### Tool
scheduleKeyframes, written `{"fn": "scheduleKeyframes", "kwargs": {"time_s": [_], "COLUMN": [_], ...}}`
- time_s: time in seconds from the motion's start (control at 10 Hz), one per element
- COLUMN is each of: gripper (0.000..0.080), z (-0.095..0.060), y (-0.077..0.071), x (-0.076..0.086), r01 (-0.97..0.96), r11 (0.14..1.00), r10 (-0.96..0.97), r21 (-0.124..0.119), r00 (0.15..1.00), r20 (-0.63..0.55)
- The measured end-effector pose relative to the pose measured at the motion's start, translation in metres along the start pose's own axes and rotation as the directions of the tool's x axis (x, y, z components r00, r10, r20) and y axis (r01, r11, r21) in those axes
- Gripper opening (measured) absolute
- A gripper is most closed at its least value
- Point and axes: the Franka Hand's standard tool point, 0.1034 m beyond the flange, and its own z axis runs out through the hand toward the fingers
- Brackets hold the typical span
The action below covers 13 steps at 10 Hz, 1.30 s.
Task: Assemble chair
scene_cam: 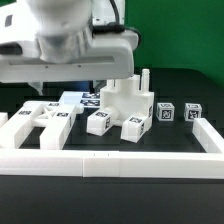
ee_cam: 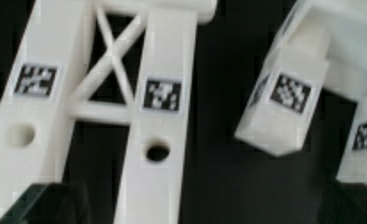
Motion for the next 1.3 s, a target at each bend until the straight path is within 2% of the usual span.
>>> {"fn": "scheduleKeyframes", "kwargs": {"time_s": [0.3, 0.6, 0.7, 0.8, 0.9, 1.0, 1.1, 1.3], "gripper": [0.0649, 0.0649, 0.0649, 0.0649, 0.0649, 0.0649, 0.0649, 0.0649], "z": [-0.017, -0.021, -0.018, -0.008, -0.003, 0.01, 0.015, 0.015], "y": [0.018, 0.029, 0.031, 0.033, 0.033, 0.024, 0.014, 0.011], "x": [0.011, 0.018, 0.017, 0.016, 0.021, 0.019, 0.021, 0.023], "r01": [0.016, -0.014, -0.061, -0.121, -0.148, -0.151, -0.144, -0.141], "r11": [0.999, 0.997, 0.997, 0.992, 0.988, 0.988, 0.989, 0.989], "r10": [-0.023, -0.019, 0.032, 0.118, 0.142, 0.142, 0.14, 0.136], "r21": [-0.035, -0.079, -0.048, 0.027, 0.035, 0.032, 0.036, 0.035], "r00": [0.976, 0.917, 0.888, 0.866, 0.822, 0.816, 0.823, 0.819], "r20": [-0.216, -0.398, -0.458, -0.486, -0.551, -0.56, -0.551, -0.557]}}
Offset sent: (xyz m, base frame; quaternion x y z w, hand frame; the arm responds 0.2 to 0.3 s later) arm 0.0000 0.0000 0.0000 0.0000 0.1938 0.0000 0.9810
